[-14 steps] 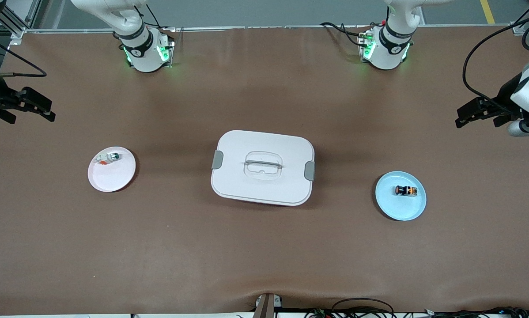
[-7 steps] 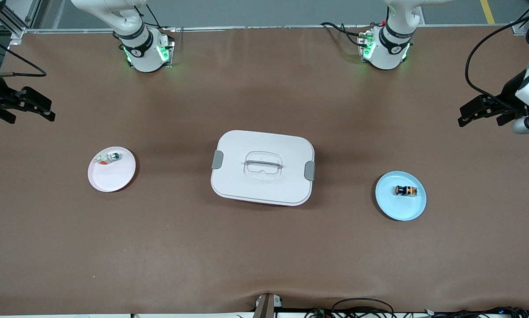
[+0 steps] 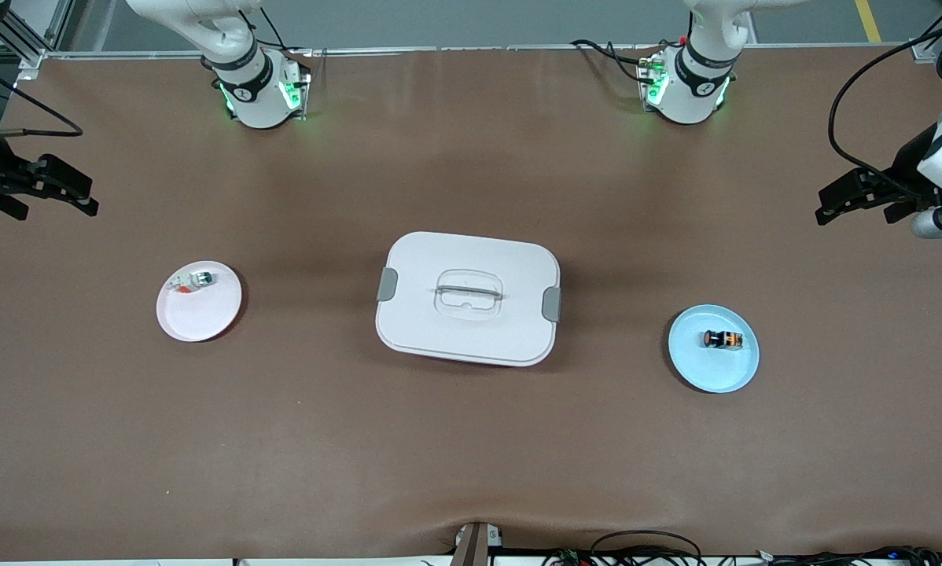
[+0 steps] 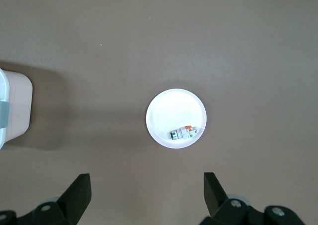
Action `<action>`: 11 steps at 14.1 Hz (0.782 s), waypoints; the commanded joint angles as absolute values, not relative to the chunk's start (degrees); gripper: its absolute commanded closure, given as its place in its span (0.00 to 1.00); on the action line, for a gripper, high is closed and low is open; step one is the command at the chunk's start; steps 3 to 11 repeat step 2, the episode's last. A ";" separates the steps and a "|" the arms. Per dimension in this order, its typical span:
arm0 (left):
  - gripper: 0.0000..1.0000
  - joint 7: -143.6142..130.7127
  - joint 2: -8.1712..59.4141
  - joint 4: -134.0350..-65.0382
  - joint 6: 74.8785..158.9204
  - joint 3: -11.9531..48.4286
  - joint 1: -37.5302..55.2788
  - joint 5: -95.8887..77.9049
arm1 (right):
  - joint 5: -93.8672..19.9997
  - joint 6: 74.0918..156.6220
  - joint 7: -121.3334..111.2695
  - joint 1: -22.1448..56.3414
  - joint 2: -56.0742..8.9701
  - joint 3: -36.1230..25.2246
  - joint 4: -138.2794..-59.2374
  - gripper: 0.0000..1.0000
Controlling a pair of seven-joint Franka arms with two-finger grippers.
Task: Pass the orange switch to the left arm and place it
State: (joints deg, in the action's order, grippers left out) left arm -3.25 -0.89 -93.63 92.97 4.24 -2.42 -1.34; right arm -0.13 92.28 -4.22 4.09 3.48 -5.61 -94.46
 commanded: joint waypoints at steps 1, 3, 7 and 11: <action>0.00 -2.72 -1.05 -92.99 91.85 4.39 -2.72 -1.05 | 0.26 92.81 -3.87 4.39 5.19 -5.62 -96.06 0.00; 0.00 -2.64 -1.05 -92.99 91.85 4.39 -2.81 -1.05 | 0.35 92.73 -3.87 4.39 5.19 -5.62 -96.06 0.00; 0.00 -2.64 -1.05 -92.99 91.85 4.39 -2.81 -1.05 | 0.35 92.73 -3.87 4.39 5.19 -5.62 -96.06 0.00; 0.00 -2.64 -1.05 -92.99 91.85 4.39 -2.81 -1.05 | 0.35 92.73 -3.87 4.39 5.19 -5.62 -96.06 0.00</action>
